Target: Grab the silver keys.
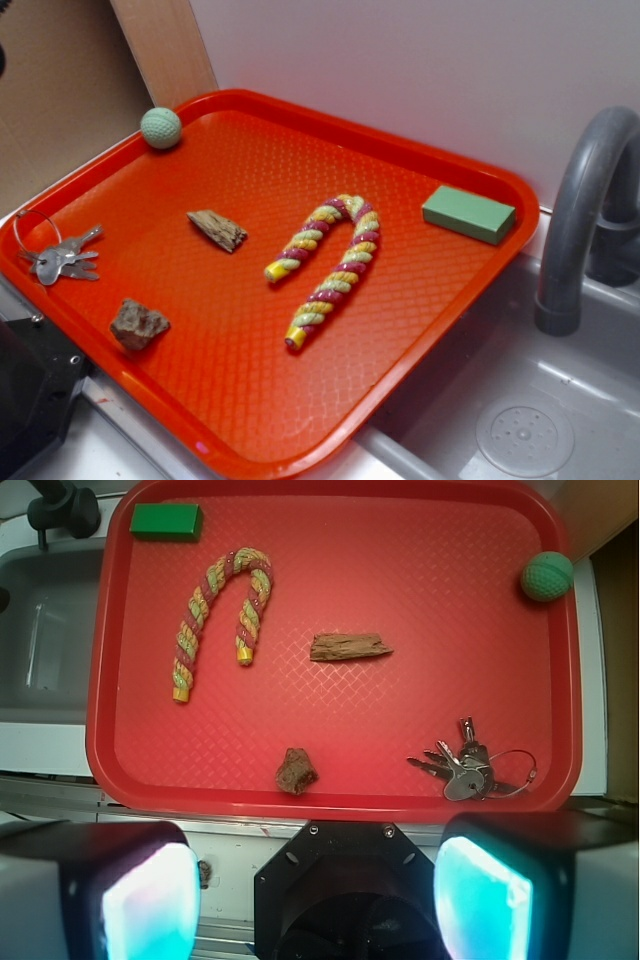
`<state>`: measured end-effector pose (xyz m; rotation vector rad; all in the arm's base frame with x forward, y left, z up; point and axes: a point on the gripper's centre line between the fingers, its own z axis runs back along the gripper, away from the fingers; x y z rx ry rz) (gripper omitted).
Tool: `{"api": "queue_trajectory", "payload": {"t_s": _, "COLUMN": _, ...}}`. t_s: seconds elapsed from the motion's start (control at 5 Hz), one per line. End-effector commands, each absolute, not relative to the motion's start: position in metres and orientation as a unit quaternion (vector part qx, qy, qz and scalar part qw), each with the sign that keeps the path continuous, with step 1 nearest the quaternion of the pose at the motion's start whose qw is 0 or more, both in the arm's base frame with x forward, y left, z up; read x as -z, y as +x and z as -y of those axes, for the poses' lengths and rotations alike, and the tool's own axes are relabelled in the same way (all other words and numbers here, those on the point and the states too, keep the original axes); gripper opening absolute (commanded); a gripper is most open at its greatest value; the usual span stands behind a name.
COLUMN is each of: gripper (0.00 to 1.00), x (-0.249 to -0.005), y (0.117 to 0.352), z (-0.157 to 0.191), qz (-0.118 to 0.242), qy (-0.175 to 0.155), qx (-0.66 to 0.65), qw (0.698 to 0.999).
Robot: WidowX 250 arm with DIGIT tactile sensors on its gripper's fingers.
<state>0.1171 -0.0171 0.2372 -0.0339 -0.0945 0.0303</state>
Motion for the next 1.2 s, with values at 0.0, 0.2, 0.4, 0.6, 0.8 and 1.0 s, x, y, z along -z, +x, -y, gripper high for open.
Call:
{"api": "queue_trajectory", "payload": {"t_s": 0.0, "gripper": 1.0, "x": -0.237, "y": 0.117, "z": 0.017, "qz": 0.047, "qy": -0.017, "qx": -0.015, "qw": 0.999}}
{"api": "queue_trajectory", "payload": {"t_s": 0.2, "gripper": 1.0, "x": -0.228, "y": 0.12, "z": -0.026, "qz": 0.054, "qy": -0.001, "qx": -0.133, "qw": 0.99}}
{"api": "queue_trajectory", "payload": {"t_s": 0.4, "gripper": 1.0, "x": -0.213, "y": 0.117, "z": -0.059, "qz": 0.029, "qy": 0.026, "qx": -0.207, "qw": 0.978}}
{"api": "queue_trajectory", "payload": {"t_s": 0.6, "gripper": 1.0, "x": -0.2, "y": 0.106, "z": -0.092, "qz": 0.045, "qy": 0.04, "qx": -0.314, "qw": 0.948}}
{"api": "queue_trajectory", "payload": {"t_s": 0.8, "gripper": 1.0, "x": -0.181, "y": 0.096, "z": -0.106, "qz": 0.064, "qy": 0.055, "qx": -0.403, "qw": 0.911}}
{"api": "queue_trajectory", "payload": {"t_s": 1.0, "gripper": 1.0, "x": -0.158, "y": 0.097, "z": -0.117, "qz": 0.079, "qy": 0.037, "qx": -0.432, "qw": 0.898}}
